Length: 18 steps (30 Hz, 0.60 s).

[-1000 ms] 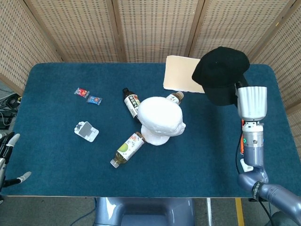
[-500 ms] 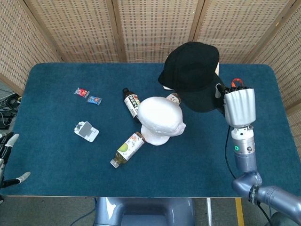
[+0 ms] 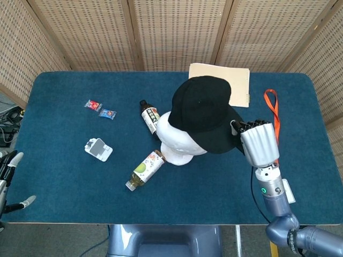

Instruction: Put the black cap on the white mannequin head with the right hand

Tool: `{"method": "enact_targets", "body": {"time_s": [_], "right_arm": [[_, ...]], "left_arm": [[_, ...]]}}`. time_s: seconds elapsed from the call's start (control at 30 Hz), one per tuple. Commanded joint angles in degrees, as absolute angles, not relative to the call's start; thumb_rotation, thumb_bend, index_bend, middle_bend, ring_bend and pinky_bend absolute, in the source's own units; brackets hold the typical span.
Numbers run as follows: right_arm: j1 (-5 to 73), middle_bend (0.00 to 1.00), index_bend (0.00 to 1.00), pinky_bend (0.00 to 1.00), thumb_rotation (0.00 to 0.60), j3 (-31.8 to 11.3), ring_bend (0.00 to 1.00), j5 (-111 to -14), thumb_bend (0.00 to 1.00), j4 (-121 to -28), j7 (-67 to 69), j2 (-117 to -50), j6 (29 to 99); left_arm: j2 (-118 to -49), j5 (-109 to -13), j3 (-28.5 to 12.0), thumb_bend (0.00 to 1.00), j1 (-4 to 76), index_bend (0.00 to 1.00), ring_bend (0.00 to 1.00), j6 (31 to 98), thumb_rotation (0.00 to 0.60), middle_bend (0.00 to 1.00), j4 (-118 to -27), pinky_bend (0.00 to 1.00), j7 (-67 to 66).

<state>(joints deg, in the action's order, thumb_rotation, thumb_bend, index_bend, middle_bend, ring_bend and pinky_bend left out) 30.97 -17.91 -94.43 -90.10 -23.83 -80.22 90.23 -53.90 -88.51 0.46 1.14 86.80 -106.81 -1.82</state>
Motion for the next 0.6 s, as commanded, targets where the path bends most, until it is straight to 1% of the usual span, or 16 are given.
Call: {"method": "enact_targets", "body": {"time_s": [0.03,0.17,0.4,0.47,0.6], "right_arm": [[31.9,1.00,0.81,1.00,0.600,-17.7,1.00,-96.2,0.67,-89.8,-19.8,-80.3,90.6],[33.4,1.00,0.80,1.00,0.600,-18.1,1.00,-97.1,0.67,-87.1,-15.3,-81.2,90.3],[36.2,1.00,0.76,1.00,0.600,-16.8,1.00,-100.6,0.63,-76.5,-2.5,-82.8,91.0],[37.3,1.00,0.75,1.00,0.600,-16.4,1.00,-101.9,0.61,-72.2,2.1,-83.4,91.6],[38.4,1.00,0.75,1.00,0.600,-16.7,1.00,-101.5,0.59,-66.7,8.9,-85.3,93.1]], "left_arm": [[-54.0,-88.4,0.4,0.00,1.2,0.00,0.00,86.7,0.600,0.00,-106.8,0.00,-1.9],[-54.1,-88.1,0.3,0.00,1.3,0.00,0.00,86.6,0.600,0.00,-106.9,0.00,-2.2],[-54.0,-87.6,0.2,0.00,1.4,0.00,0.00,86.2,0.600,0.00,-106.9,0.00,-2.2],[-54.1,-87.7,0.2,0.00,1.5,0.00,0.00,86.2,0.600,0.00,-106.9,0.00,-2.4],[-54.1,-87.6,0.2,0.00,1.4,0.00,0.00,86.3,0.600,0.00,-107.0,0.00,-2.5]]}}
